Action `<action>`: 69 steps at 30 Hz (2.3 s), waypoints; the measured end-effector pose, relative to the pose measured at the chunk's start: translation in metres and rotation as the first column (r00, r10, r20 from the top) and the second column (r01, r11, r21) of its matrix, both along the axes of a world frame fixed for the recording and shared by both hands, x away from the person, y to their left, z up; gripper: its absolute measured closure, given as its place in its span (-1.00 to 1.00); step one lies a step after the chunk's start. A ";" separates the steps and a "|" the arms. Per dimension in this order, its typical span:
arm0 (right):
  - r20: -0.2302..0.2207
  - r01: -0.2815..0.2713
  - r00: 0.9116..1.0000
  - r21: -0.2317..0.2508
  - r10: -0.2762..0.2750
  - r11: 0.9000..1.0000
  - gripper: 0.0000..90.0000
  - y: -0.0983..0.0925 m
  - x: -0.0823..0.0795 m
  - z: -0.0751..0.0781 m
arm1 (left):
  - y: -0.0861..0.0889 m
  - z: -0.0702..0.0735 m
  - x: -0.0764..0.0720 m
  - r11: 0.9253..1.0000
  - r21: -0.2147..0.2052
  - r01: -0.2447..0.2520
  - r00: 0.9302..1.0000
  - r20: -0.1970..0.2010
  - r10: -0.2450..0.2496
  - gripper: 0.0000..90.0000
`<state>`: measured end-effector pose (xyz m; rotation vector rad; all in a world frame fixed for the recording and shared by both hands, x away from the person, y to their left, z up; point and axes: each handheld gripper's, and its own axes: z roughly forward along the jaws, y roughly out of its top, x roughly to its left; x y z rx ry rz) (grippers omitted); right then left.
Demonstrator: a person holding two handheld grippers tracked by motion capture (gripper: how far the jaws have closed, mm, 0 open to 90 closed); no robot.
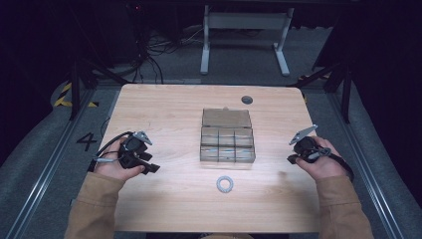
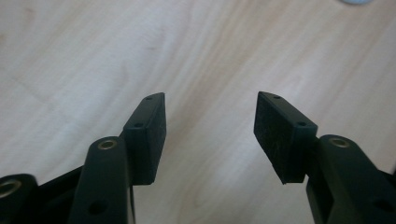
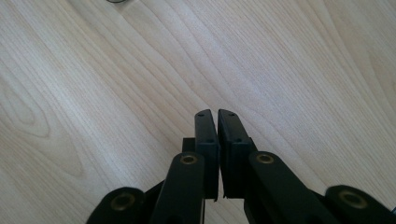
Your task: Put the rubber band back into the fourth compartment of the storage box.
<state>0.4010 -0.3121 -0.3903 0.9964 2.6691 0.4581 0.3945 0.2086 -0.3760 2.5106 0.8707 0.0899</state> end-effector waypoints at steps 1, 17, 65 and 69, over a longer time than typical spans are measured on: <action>-0.002 0.000 1.000 0.000 0.000 1.000 0.96 0.000 -0.001 0.000 | -0.001 0.002 0.000 1.000 -0.005 0.009 1.000 0.019 -0.009 0.13; -0.010 0.039 0.999 0.063 -0.038 0.997 0.75 -0.003 -0.013 0.005 | -0.018 0.008 -0.002 0.996 0.009 0.083 0.997 -0.004 -0.083 0.02; -0.053 0.070 0.997 0.160 -0.062 0.985 0.66 -0.015 -0.021 0.003 | -0.105 0.012 -0.021 0.957 0.017 0.288 0.958 -0.016 -0.288 0.08; -0.050 0.066 0.997 0.161 -0.058 0.985 0.65 -0.015 -0.019 0.004 | -0.111 0.011 -0.024 0.954 0.013 0.300 0.954 -0.017 -0.300 0.08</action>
